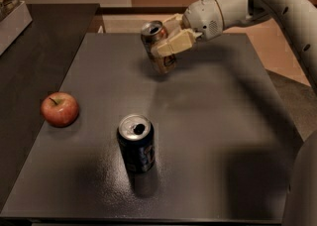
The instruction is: Place orange can upright
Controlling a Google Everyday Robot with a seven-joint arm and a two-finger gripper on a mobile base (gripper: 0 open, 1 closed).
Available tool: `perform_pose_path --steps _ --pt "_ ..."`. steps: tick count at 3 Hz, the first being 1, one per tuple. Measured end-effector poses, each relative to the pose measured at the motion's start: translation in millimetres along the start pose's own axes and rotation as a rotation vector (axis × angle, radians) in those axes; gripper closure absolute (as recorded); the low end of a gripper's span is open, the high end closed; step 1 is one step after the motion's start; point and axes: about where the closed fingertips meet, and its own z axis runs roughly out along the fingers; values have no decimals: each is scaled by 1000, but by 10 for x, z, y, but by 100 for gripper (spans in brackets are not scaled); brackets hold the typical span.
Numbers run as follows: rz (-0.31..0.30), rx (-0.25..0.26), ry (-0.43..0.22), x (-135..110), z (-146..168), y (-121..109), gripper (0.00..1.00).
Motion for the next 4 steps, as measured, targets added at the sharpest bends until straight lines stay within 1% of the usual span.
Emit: perform_pose_path --steps 1,3,4 --pt "29 2 -40 58 61 42 100" --pt "67 -21 -91 174 180 109 100" --pt "71 -37 -139 193 227 121 82"
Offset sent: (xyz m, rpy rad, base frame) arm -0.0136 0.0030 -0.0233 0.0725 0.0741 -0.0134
